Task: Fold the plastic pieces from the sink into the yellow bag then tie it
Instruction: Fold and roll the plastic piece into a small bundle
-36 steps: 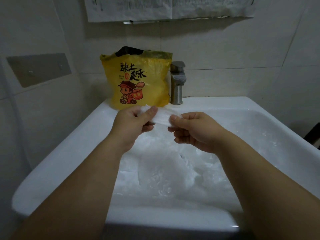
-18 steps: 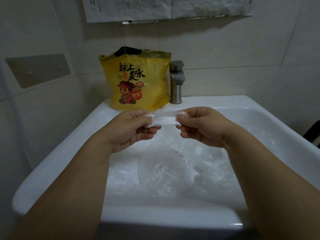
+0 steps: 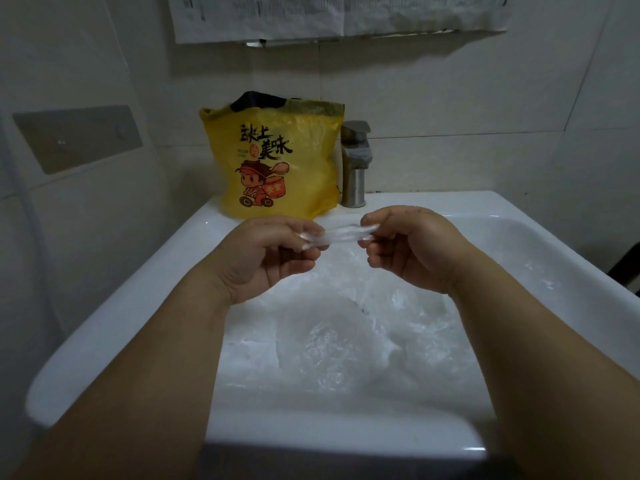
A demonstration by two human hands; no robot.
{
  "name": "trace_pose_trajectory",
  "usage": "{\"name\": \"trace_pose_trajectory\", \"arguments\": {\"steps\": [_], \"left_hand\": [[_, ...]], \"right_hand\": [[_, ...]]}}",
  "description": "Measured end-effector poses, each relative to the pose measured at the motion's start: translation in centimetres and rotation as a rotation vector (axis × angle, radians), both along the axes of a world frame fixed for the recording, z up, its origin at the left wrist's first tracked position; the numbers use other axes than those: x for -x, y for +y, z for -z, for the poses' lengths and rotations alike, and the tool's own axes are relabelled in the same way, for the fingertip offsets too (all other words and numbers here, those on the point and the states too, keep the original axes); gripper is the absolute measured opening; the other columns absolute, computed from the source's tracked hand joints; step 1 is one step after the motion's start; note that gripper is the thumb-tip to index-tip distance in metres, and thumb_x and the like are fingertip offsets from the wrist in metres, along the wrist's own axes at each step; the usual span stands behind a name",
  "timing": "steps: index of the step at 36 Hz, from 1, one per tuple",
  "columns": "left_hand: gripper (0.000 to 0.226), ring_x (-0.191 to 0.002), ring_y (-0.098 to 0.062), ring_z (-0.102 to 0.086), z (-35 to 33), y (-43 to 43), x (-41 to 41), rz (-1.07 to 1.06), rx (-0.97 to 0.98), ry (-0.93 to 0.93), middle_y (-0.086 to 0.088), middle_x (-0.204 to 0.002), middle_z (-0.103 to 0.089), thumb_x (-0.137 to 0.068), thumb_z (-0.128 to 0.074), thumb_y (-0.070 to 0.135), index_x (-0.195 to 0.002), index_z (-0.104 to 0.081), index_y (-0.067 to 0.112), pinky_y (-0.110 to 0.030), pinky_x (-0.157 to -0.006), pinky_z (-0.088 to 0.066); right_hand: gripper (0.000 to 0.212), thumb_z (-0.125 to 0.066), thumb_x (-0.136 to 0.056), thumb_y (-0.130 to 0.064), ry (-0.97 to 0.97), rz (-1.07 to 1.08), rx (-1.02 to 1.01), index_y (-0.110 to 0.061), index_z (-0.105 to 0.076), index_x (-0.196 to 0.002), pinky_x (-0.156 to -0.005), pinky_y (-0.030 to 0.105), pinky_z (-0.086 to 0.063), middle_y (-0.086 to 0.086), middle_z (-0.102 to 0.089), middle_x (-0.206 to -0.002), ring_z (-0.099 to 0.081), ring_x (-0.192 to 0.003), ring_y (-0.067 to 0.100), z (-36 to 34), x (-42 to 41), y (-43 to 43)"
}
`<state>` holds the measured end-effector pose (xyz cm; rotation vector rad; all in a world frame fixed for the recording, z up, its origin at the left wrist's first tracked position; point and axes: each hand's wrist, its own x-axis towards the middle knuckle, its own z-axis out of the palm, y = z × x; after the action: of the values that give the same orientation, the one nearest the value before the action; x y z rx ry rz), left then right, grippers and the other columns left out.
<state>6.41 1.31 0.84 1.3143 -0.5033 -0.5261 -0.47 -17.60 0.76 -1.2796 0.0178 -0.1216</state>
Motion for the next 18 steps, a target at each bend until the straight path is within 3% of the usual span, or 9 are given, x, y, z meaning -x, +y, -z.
{"name": "trace_pose_trajectory", "arguments": {"steps": [2,4,8,14,18], "left_hand": [[0.015,-0.058,-0.013,-0.065,0.0,0.0,0.1,0.007,-0.02,-0.021,-0.015,-0.071,-0.07,-0.07,-0.065,0.0,-0.064,-0.077,0.007,-0.019,-0.053,-0.055],[0.006,-0.058,-0.009,-0.063,0.2,-0.3,-0.1,-0.039,-0.081,-0.084,-0.01,-0.07,-0.07,-0.075,-0.074,0.006,-0.069,-0.075,0.007,-0.017,-0.053,-0.055],[0.008,-0.059,-0.006,-0.064,0.5,-0.6,-0.2,-0.116,-0.107,-0.139,-0.005,-0.068,-0.07,-0.087,-0.062,0.001,-0.087,-0.067,0.008,-0.015,-0.057,-0.055],[0.016,-0.06,-0.006,-0.064,0.9,-0.8,-0.5,-0.161,-0.083,-0.145,-0.002,-0.068,-0.066,-0.087,-0.063,-0.003,-0.094,-0.067,0.01,-0.015,-0.059,-0.054],[0.013,-0.059,-0.004,-0.062,0.8,-1.0,-0.8,-0.232,-0.046,-0.141,0.001,-0.069,-0.065,-0.084,-0.065,-0.005,-0.089,-0.067,0.008,-0.013,-0.059,-0.053]], "right_hand": [[0.018,-0.043,-0.088,0.007,-0.014,-0.011,0.032,0.005,-0.06,-0.084,-0.048,0.023,-0.05,0.012,-0.057,-0.062,-0.052,-0.049,0.014,0.0,0.1,0.1],[0.011,-0.053,-0.089,0.001,-0.022,-0.018,0.095,0.005,-0.062,-0.086,-0.051,0.022,-0.051,0.01,-0.059,-0.064,-0.054,-0.051,0.012,0.1,0.1,0.1],[0.002,-0.066,-0.084,-0.001,0.011,0.059,0.266,-0.003,-0.066,-0.085,-0.058,0.021,-0.054,0.012,-0.062,-0.077,-0.06,-0.06,0.013,0.5,-0.1,0.1],[0.033,-0.066,-0.084,0.001,0.069,0.069,0.239,-0.006,-0.06,-0.116,-0.061,0.025,-0.057,0.015,-0.064,-0.087,-0.06,-0.062,0.014,0.7,-0.3,0.1],[0.011,-0.062,-0.088,-0.004,0.078,0.066,0.292,-0.001,-0.067,-0.098,-0.061,0.024,-0.057,0.013,-0.064,-0.084,-0.059,-0.062,0.013,0.6,-0.2,0.3]]}}
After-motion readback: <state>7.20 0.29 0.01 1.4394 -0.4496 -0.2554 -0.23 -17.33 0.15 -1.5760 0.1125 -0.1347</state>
